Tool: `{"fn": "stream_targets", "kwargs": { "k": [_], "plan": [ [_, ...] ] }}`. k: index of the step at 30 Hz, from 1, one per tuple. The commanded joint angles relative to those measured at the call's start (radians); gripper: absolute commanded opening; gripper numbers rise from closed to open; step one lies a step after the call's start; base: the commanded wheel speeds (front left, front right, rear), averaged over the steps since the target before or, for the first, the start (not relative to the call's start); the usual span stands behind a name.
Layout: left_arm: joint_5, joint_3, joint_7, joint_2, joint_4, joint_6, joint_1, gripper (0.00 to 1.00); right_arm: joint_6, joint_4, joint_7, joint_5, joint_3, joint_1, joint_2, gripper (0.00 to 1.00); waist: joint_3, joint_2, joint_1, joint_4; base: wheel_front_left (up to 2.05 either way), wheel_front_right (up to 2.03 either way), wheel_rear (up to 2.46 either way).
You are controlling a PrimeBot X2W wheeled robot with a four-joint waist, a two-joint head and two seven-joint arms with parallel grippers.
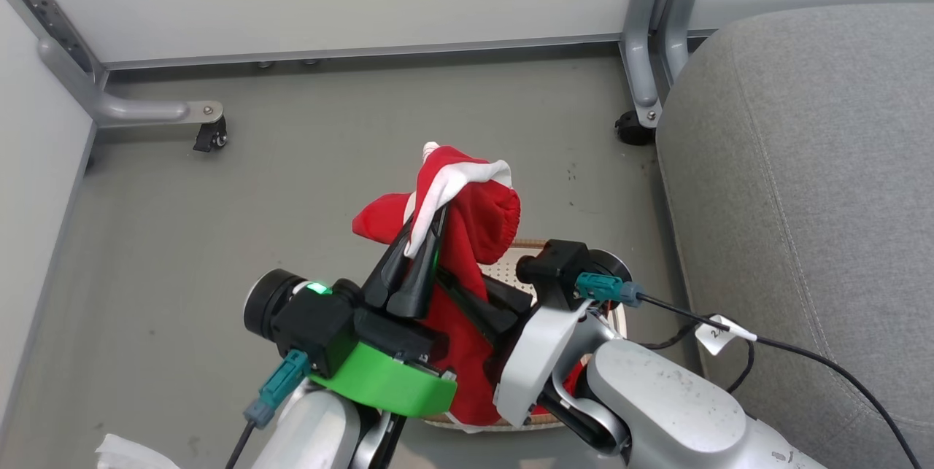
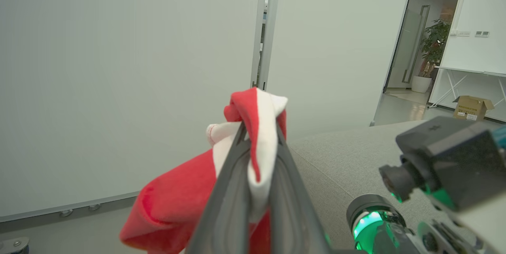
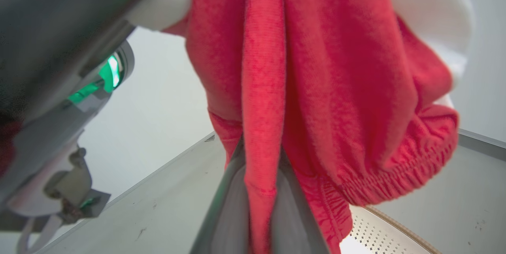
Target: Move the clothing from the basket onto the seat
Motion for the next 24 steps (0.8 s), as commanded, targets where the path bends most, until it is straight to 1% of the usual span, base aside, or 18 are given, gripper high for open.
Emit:
{"fn": "stream_targets", "kwargs": {
  "k": [1, 5, 6, 7, 8, 12, 16, 19, 24],
  "plan": [
    [-0.005, 0.004, 0.000, 0.001, 0.002, 0.003, -0.013, 0.00, 0.000, 0.006, -0.009, 0.005, 0.004, -0.014, -0.002, 0.00, -0.001, 0.0000, 0.0000, 0.000, 0.00, 0.00, 0.00],
    [0.004, -0.002, 0.003, 0.009, 0.007, 0.006, -0.017, 0.00, 0.000, 0.012, -0.018, 0.006, 0.007, -0.019, -0.003, 0.00, -0.001, 0.0000, 0.0000, 0.000, 0.00, 0.00, 0.00],
    [0.006, -0.003, 0.003, 0.010, 0.007, 0.009, -0.018, 0.34, 0.000, 0.014, -0.022, 0.005, 0.004, -0.020, -0.004, 0.00, -0.001, 0.0000, 0.0000, 0.000, 0.00, 0.00, 0.00],
    [0.008, -0.003, 0.003, 0.012, 0.008, 0.011, -0.018, 0.89, 0.000, 0.017, -0.024, 0.000, -0.002, -0.020, -0.005, 0.00, 0.000, 0.0000, 0.0000, 0.000, 0.00, 0.00, 0.00],
    [0.010, -0.003, 0.003, 0.014, 0.008, 0.014, -0.020, 1.00, 0.000, 0.019, -0.029, -0.004, -0.005, -0.019, -0.003, 0.00, 0.000, 0.0000, 0.0000, 0.000, 0.00, 0.00, 0.00],
    [0.015, 0.009, 0.005, 0.020, 0.001, 0.031, -0.028, 1.00, 0.000, 0.025, -0.043, -0.022, -0.023, -0.025, -0.002, 0.00, 0.003, 0.0000, 0.0000, 0.001, 0.00, 0.00, 0.00],
    [0.031, 0.019, 0.009, 0.044, -0.018, 0.035, -0.043, 1.00, 0.000, 0.030, -0.060, -0.046, -0.055, -0.023, -0.004, 0.00, 0.002, 0.0000, 0.0000, 0.006, 0.00, 0.00, 0.00],
    [0.042, 0.018, 0.029, 0.065, -0.033, 0.036, -0.043, 1.00, 0.000, 0.037, -0.066, -0.065, -0.079, -0.015, -0.006, 0.00, 0.000, 0.0000, 0.0000, 0.009, 0.00, 0.00, 0.00],
    [0.054, -0.017, 0.077, 0.095, -0.054, 0.020, -0.012, 1.00, 0.000, 0.044, -0.072, -0.083, -0.117, 0.005, -0.010, 0.00, -0.002, 0.0000, 0.0000, 0.014, 0.00, 0.00, 0.00]
  ]
}}
